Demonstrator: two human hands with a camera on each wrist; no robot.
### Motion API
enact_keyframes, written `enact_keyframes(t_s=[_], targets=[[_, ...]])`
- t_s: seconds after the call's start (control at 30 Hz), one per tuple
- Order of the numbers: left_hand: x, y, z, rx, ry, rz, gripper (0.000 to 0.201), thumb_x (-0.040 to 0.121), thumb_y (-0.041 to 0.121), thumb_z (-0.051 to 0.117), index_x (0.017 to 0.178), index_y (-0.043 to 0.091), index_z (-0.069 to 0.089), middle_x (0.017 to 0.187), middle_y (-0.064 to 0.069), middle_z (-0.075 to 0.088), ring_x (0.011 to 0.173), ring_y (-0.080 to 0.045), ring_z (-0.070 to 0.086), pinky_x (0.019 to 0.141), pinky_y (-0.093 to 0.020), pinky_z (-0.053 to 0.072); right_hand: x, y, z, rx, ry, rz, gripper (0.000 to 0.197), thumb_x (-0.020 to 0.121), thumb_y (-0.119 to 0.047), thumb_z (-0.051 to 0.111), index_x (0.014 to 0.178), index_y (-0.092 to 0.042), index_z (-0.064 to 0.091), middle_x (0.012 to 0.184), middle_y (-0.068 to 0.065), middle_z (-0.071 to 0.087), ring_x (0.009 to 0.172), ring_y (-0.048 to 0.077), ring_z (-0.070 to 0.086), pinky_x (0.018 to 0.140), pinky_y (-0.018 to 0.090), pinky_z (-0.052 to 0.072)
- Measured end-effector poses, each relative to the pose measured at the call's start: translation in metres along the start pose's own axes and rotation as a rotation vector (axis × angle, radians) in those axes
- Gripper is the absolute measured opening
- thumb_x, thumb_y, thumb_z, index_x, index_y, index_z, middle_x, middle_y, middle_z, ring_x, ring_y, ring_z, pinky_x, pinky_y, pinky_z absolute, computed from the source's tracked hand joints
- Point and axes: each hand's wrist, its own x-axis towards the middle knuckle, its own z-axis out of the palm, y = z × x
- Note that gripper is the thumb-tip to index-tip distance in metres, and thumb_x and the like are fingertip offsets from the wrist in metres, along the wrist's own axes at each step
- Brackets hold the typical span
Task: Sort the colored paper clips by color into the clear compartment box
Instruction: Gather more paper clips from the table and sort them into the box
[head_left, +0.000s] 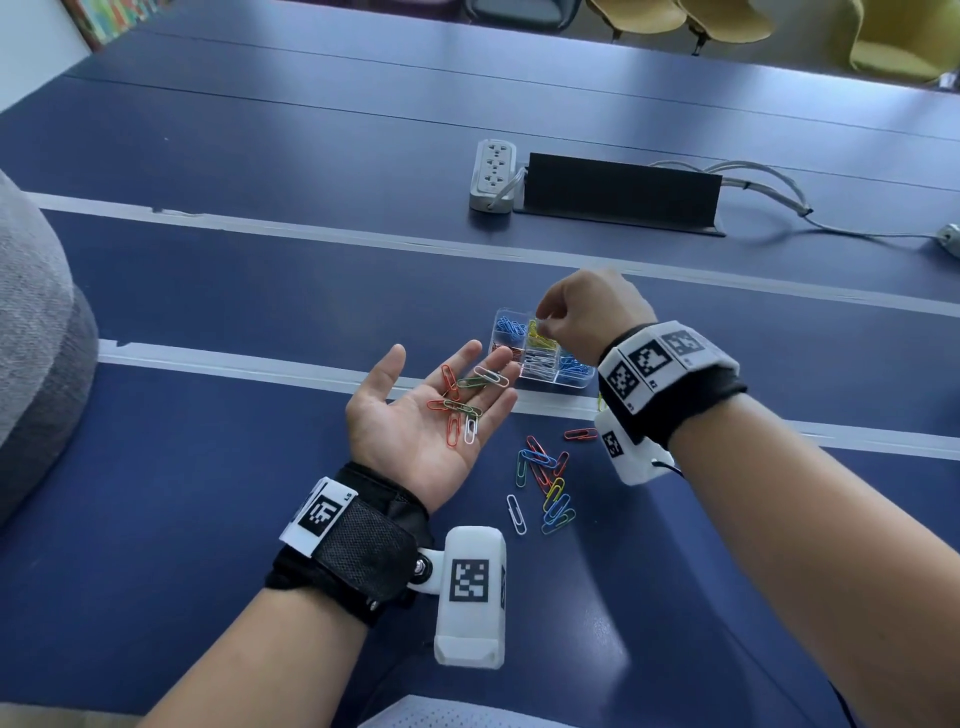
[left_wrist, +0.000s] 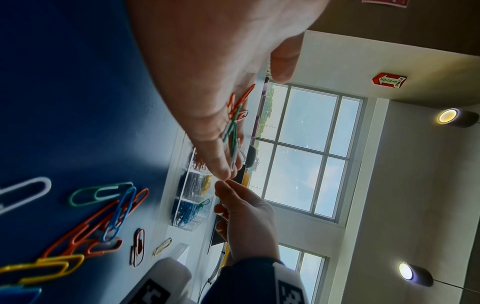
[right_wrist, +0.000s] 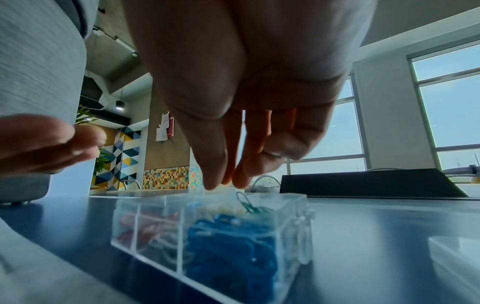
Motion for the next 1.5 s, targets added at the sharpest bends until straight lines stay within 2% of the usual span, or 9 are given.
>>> enact_keyframes(t_s=[0.13,0.27,0.5,0.8,0.93,1.0,1.1,1.33,1.5], targets=[[-0.001,0.000,0.000,0.016,0.010,0.003,0.068,0.089,0.050,0.041,0.135,0.000,0.046,0.129,-0.027,0.057,0.121,-0.040,0.054,0.107,-0.049,0.037,-0.007,-0.002,-0.003,0.087,0.068,-0.053,0.017,0.081,-0.022,0.060,0.091,-0.025,0.074,0.093,-0.001,0.074,0.087,0.020,0.066,0.086,0.035,0.053],[-0.001,-0.003,0.001,0.013,0.024,0.001,0.069,0.089,0.050,0.041,0.136,-0.001,0.045,0.131,-0.028,0.055,0.125,-0.039,0.051,0.108,-0.050,0.035,-0.035,-0.019,-0.012,0.193,0.013,-0.262,0.013,0.082,-0.016,0.064,0.089,-0.018,0.075,0.083,-0.001,0.073,0.067,0.004,0.054,0.067,0.009,0.041],[-0.001,-0.007,0.003,0.006,0.034,0.002,0.068,0.090,0.049,0.041,0.135,-0.002,0.045,0.132,-0.027,0.054,0.124,-0.039,0.051,0.108,-0.049,0.034,-0.053,-0.028,-0.009,0.013,-0.138,-0.344,0.014,0.077,-0.028,0.068,0.090,-0.026,0.072,0.085,-0.004,0.065,0.072,0.010,0.052,0.075,0.030,0.050],[-0.003,-0.002,0.007,-0.009,0.020,0.024,0.074,0.088,0.050,0.041,0.138,-0.003,0.041,0.127,-0.025,0.058,0.110,-0.038,0.061,0.094,-0.046,0.049,-0.067,-0.033,-0.010,0.237,-0.140,-0.656,0.009,0.075,-0.009,0.068,0.080,-0.016,0.071,0.075,-0.019,0.052,0.063,-0.010,0.047,0.066,0.007,0.038],[-0.004,-0.003,0.008,0.013,0.018,0.008,0.068,0.089,0.053,0.037,0.129,0.000,0.049,0.102,-0.021,0.068,0.083,-0.032,0.068,0.065,-0.031,0.049,-0.079,-0.033,0.000,0.174,-0.104,-0.765,0.011,0.076,-0.019,0.067,0.085,-0.022,0.073,0.087,-0.005,0.065,0.082,0.018,0.061,0.073,0.036,0.053],[-0.004,-0.003,0.008,0.022,0.016,0.001,0.068,0.089,0.054,0.037,0.128,0.000,0.050,0.110,-0.023,0.067,0.089,-0.033,0.068,0.062,-0.031,0.052,-0.081,-0.029,0.003,0.148,-0.099,-0.759,0.012,0.078,-0.024,0.066,0.088,-0.026,0.073,0.090,-0.001,0.067,0.088,0.023,0.062,0.071,0.042,0.054],[-0.002,-0.003,0.005,0.005,-0.006,-0.019,0.070,0.088,0.054,0.039,0.132,0.000,0.048,0.132,-0.027,0.055,0.120,-0.037,0.057,0.079,-0.045,0.055,-0.084,-0.025,0.005,0.115,-0.141,-0.747,0.017,0.079,-0.028,0.066,0.095,-0.030,0.072,0.094,-0.003,0.066,0.095,0.023,0.062,0.070,0.045,0.055],[0.001,-0.005,0.004,0.027,-0.034,-0.045,0.069,0.087,0.057,0.037,0.121,0.000,0.055,0.131,-0.022,0.056,0.099,-0.030,0.062,0.056,-0.024,0.047,-0.085,-0.026,0.008,0.138,-0.109,-0.746,0.015,0.081,-0.023,0.061,0.090,-0.029,0.072,0.096,-0.004,0.065,0.090,0.025,0.061,0.067,0.045,0.054],[0.000,-0.005,0.001,0.047,0.031,-0.039,0.069,0.086,0.058,0.037,0.120,0.001,0.055,0.140,-0.021,0.048,0.111,-0.029,0.055,0.059,-0.025,0.042,-0.087,-0.028,0.008,0.060,-0.094,-0.782,0.016,0.084,-0.028,0.056,0.091,-0.025,0.070,0.096,-0.001,0.063,0.087,0.028,0.060,0.062,0.045,0.054]])
